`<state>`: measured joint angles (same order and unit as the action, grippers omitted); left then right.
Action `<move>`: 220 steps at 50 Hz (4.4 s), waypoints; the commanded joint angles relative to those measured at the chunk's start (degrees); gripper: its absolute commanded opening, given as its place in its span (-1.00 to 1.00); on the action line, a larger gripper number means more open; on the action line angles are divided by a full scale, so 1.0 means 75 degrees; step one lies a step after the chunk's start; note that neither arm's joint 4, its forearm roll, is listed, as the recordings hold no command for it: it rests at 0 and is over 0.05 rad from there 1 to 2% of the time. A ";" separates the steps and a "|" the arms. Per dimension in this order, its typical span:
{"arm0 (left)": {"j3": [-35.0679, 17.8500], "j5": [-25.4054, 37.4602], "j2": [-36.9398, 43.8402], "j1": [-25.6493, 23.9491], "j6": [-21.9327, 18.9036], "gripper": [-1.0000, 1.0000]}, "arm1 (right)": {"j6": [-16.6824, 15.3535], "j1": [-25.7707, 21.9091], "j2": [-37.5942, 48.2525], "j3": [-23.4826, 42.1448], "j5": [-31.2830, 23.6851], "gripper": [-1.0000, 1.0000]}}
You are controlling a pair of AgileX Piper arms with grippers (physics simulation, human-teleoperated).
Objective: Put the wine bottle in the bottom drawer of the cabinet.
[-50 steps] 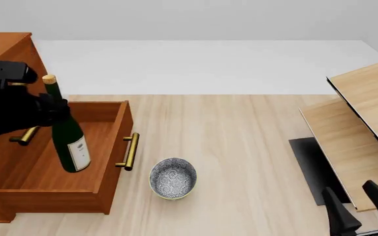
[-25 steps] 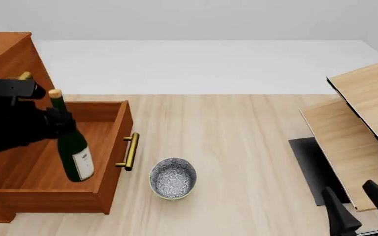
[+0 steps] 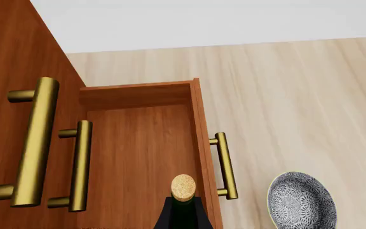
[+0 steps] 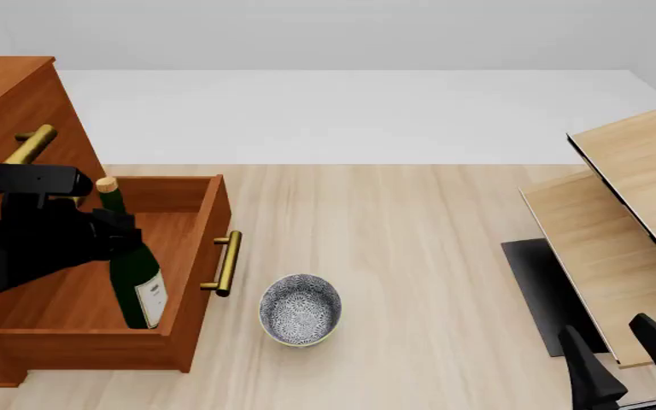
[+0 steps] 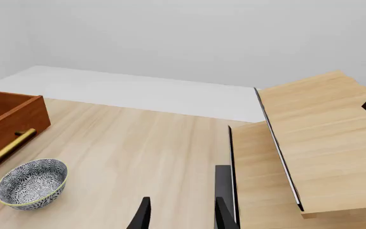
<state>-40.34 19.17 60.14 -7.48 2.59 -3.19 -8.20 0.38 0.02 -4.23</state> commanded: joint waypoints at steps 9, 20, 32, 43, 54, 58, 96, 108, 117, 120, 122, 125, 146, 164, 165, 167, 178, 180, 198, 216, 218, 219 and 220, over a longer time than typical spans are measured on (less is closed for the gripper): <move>0.0135 -0.0111 0.0090 -0.0055 0.0029 -1.00 | -0.0018 -0.0008 0.0054 0.0000 0.0044 1.00; 0.0164 -0.0041 0.0180 -0.0158 0.0065 -1.00 | -0.0019 -0.0021 -0.0020 0.0000 -0.0028 1.00; 0.0162 -0.0077 0.0416 -0.0142 0.0277 -1.00 | -0.0004 -0.0015 -0.0015 0.0000 -0.0028 1.00; -0.0120 -0.0199 0.0944 -0.0210 0.0573 -1.00 | -0.0014 0.0004 -0.0003 0.0000 -0.0016 1.00; -0.0075 -0.0541 0.1410 -0.0204 0.0786 -1.00 | -0.0001 0.0003 0.0028 0.0000 0.0020 1.00; -0.0024 -0.0674 0.1534 -0.0228 0.0833 -1.00 | -0.0002 0.0018 0.0027 0.0000 0.0016 1.00; -0.1300 -0.0676 0.3000 0.0048 0.0835 -1.00 | -0.0012 0.0074 -0.0026 0.0000 -0.0049 1.00; -0.1823 -0.0620 0.3444 0.0080 0.0814 -1.00 | -0.0011 0.0090 -0.0021 0.0000 -0.0052 1.00; -0.2140 -0.0617 0.3800 0.0100 0.0729 -1.00 | -0.0030 0.0095 -0.0019 0.0000 -0.0061 1.00; -0.2172 -0.0665 0.3882 0.0152 0.0741 -1.00 | -0.0025 0.0108 -0.0013 0.0000 -0.0057 1.00; -0.2136 -0.0714 0.3912 0.0125 0.0726 -1.00 | -0.0019 0.0122 -0.0016 0.0000 -0.0050 1.00; -0.2122 -0.0764 0.3976 0.0148 0.0749 -1.00 | -0.0040 0.0118 0.0001 0.0000 -0.0040 1.00; -0.2389 -0.0852 0.4478 0.0007 0.0699 -1.00 | -0.0043 0.0153 -0.0019 0.0000 -0.0066 1.00; -0.2395 -0.1039 0.4699 0.0174 0.0855 -1.00 | -0.0033 0.0155 -0.0015 0.0000 -0.0074 1.00; -0.2394 -0.1042 0.4700 0.0175 0.0838 -1.00 | -0.0048 0.0154 -0.0018 0.0000 -0.0073 1.00; -0.2411 -0.1037 0.4721 0.0194 0.0821 -1.00 | -0.0039 0.0155 -0.0017 0.0000 -0.0078 1.00; -0.2455 -0.1056 0.4813 0.0200 0.0781 -1.00 | -0.0042 0.0151 -0.0019 0.0000 -0.0079 1.00; -0.2472 -0.1059 0.4837 0.0236 0.0789 -1.00 | -0.0058 0.0147 -0.0014 0.0000 -0.0075 1.00; -0.2533 -0.0977 0.4705 0.0079 0.0811 1.00 | -0.0059 0.0147 -0.0018 0.0000 -0.0081 1.00; -0.2815 -0.0677 0.4462 0.0180 0.0660 1.00 | -0.0046 0.0130 -0.0015 0.0000 -0.0079 1.00; -0.2855 -0.0563 0.4323 0.0115 0.0689 1.00 | -0.0039 0.0126 -0.0009 0.0000 -0.0074 1.00; -0.2906 -0.0488 0.4229 0.0162 0.0585 1.00 | -0.0064 0.0127 -0.0008 -0.0001 -0.0074 1.00; -0.2944 -0.0451 0.4182 0.0202 0.0577 1.00 | -0.0049 0.0125 -0.0010 0.0000 -0.0070 1.00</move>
<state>-60.83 13.53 93.98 -6.39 8.04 -3.56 -7.21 0.29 0.01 -4.79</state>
